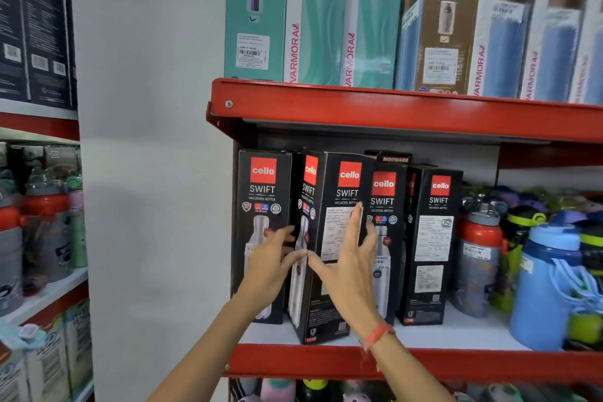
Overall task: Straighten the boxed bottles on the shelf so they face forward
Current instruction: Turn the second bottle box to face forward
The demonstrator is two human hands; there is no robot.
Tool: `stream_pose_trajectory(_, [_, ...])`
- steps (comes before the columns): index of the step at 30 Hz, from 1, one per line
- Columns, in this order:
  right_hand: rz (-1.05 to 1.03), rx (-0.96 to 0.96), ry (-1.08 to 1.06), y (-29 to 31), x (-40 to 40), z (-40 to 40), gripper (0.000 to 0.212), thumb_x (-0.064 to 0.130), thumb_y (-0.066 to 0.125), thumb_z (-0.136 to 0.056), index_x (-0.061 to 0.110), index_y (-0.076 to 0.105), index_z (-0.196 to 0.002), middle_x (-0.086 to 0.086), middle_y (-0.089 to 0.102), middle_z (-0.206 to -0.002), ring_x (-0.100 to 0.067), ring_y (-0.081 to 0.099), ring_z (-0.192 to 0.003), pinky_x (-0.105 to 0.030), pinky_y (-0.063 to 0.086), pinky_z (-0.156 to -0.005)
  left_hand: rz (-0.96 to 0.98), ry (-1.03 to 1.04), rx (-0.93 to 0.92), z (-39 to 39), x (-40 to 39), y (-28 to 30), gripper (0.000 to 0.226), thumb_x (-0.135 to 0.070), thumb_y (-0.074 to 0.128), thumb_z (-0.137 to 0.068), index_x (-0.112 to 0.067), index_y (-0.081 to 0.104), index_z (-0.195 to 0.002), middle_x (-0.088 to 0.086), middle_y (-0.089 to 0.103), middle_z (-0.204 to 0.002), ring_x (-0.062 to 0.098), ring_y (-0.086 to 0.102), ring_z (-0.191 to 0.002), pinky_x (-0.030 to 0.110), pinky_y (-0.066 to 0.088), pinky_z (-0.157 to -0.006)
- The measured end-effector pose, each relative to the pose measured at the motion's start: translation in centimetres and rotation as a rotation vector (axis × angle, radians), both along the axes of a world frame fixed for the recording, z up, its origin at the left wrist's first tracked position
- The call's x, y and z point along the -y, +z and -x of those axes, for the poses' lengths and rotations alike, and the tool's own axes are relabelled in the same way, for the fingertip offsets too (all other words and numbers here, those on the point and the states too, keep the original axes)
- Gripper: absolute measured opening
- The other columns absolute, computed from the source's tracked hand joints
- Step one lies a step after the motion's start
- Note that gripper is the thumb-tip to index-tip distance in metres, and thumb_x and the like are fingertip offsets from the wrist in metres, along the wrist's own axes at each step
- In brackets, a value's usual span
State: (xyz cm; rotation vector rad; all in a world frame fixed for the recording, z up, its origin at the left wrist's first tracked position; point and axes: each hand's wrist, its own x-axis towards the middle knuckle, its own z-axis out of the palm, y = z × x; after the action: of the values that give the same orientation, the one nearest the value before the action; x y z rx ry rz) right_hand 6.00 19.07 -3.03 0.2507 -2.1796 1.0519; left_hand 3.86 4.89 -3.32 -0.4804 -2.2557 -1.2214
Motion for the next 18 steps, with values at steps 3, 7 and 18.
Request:
stream_pose_trajectory(3, [0.039,-0.014,0.094,0.7,-2.1,-1.2,0.117,0.045,0.073,-0.074,0.039,-0.020,-0.145,-0.005,-0.004,-0.156,-0.025,0.012,-0.143,-0.036,0.031,-0.110,0.040,-0.054,0.125,0.0,-0.6,0.1,0.076,-0.040,0.063,-0.084,-0.015,0.029,-0.146,0.008,0.048,-0.142,0.023,0.054,-0.124,0.040,0.046,-0.103])
stream_pose_trajectory(7, [0.078,0.034,0.265,2.2,-5.2,-1.7,0.116,0.032,0.077,-0.074,0.047,-0.015,-0.144,0.008,0.012,-0.150,0.005,0.034,-0.119,-0.006,0.032,-0.094,0.006,-0.169,0.193,-0.4,-0.8,0.5,0.097,-0.054,0.074,-0.069,-0.024,0.025,-0.147,-0.012,0.048,-0.139,0.013,0.053,-0.124,0.039,0.042,-0.107])
stream_pose_trajectory(18, [-0.043,0.220,0.502,4.5,-7.2,1.6,0.103,0.004,0.068,-0.080,0.044,0.001,-0.148,0.035,0.042,-0.131,0.005,0.052,-0.116,-0.037,0.036,-0.112,-0.176,0.120,-0.096,-1.3,-4.1,-0.7,0.095,-0.040,0.085,-0.061,-0.027,0.034,-0.139,-0.010,0.068,-0.115,0.008,0.064,-0.101,0.033,0.053,-0.090])
